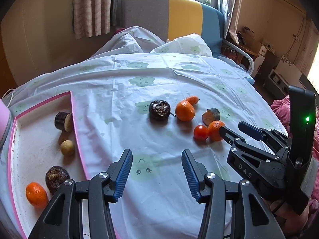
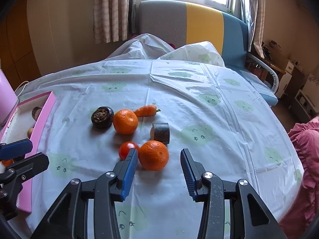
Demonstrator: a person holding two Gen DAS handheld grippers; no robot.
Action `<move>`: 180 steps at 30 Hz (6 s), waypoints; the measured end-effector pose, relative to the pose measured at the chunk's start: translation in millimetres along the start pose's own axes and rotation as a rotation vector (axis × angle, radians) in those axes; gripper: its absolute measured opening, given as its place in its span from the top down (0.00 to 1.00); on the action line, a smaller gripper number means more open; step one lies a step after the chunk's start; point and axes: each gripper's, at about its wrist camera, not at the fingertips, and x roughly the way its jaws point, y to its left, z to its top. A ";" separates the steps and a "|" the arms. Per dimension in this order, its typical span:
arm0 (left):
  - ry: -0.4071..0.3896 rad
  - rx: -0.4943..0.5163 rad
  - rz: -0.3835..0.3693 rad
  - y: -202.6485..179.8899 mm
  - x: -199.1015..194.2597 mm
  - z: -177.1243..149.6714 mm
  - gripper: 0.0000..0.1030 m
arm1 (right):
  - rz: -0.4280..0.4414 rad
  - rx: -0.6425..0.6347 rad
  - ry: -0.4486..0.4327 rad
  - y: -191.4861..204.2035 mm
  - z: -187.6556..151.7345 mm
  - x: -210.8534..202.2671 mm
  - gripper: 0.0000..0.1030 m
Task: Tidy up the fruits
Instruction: 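Withdraw both open grippers from the tray toward the remaining produce, then close the right gripper on a large mandarin while the left gripper approaches the red tomato, then carry the red tomato into the tray and open the left gripper while the right releases the mandarin there, then move both open grippers back toward the remaining produce on the cloth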
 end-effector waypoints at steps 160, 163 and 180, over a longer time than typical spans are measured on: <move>-0.173 -0.408 0.339 176.0 -106.6 -76.5 0.54 | 0.561 -0.398 0.041 217.8 -7.6 -53.1 0.49; -0.180 -0.375 0.343 166.8 -107.8 -74.1 0.54 | 0.525 -0.372 0.021 206.1 -8.3 -55.1 0.43; -0.172 -0.245 0.342 127.6 -101.0 -63.4 0.54 | 0.401 -0.238 -0.024 142.3 -1.7 -50.0 0.41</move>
